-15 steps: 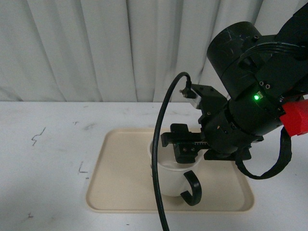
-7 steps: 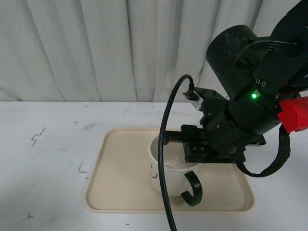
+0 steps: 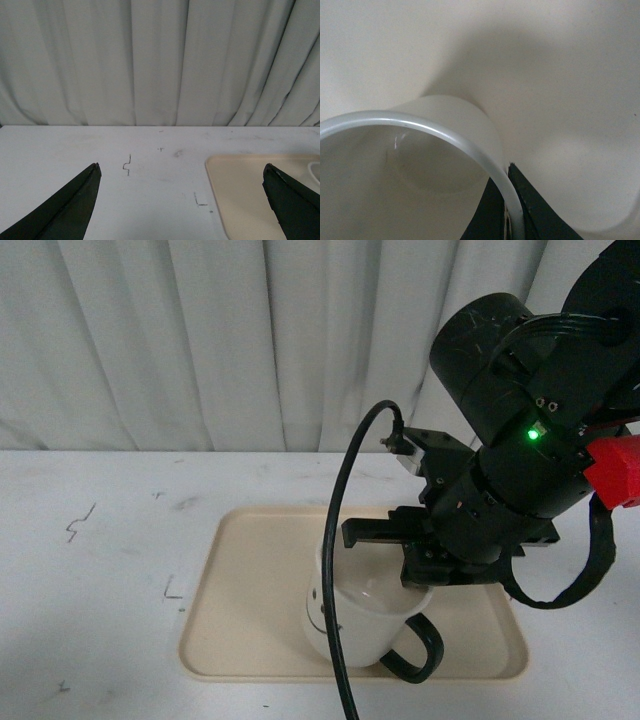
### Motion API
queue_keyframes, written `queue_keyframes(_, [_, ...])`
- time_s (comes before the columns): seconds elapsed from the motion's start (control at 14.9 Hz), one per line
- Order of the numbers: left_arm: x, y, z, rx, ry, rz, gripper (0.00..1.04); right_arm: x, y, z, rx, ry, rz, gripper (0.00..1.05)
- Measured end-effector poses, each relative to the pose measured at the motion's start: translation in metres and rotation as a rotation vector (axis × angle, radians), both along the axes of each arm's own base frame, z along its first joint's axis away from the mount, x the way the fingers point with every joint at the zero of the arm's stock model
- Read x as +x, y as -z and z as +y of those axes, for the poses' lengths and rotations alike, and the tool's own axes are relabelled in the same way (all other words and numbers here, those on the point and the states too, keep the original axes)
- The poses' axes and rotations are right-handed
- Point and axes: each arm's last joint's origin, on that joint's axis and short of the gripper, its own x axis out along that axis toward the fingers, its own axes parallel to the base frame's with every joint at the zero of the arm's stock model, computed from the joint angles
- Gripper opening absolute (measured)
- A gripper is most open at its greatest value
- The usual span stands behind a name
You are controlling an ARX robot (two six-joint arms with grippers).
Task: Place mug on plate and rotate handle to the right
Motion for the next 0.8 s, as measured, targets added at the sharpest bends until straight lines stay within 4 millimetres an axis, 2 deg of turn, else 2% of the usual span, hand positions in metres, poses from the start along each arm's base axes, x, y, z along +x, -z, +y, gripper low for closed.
queue_keyframes(0.07, [0.0,0.0,0.0,0.0,0.0,0.0,0.98,0.002,-0.003,-0.004,-0.022,-0.026,0.001,0.03])
queue_keyframes(0.13, [0.0,0.0,0.0,0.0,0.0,0.0,0.98,0.021,-0.025,-0.023,-0.129,-0.172,-0.066,0.03])
queue_keyframes(0.2, [0.0,0.0,0.0,0.0,0.0,0.0,0.98,0.042,-0.054,-0.031,-0.207,-0.431,-0.188,0.03])
queue_keyframes(0.27, [0.0,0.0,0.0,0.0,0.0,0.0,0.98,0.045,-0.053,-0.028,-0.249,-0.665,-0.218,0.03])
queue_keyframes(0.34, [0.0,0.0,0.0,0.0,0.0,0.0,0.98,0.044,-0.046,-0.027,-0.239,-0.792,-0.187,0.03])
queue_keyframes(0.54, [0.0,0.0,0.0,0.0,0.0,0.0,0.98,0.053,-0.034,-0.014,-0.243,-1.003,-0.204,0.03])
queue_keyframes(0.8, [0.0,0.0,0.0,0.0,0.0,0.0,0.98,0.064,-0.03,0.016,-0.227,-1.109,-0.237,0.03])
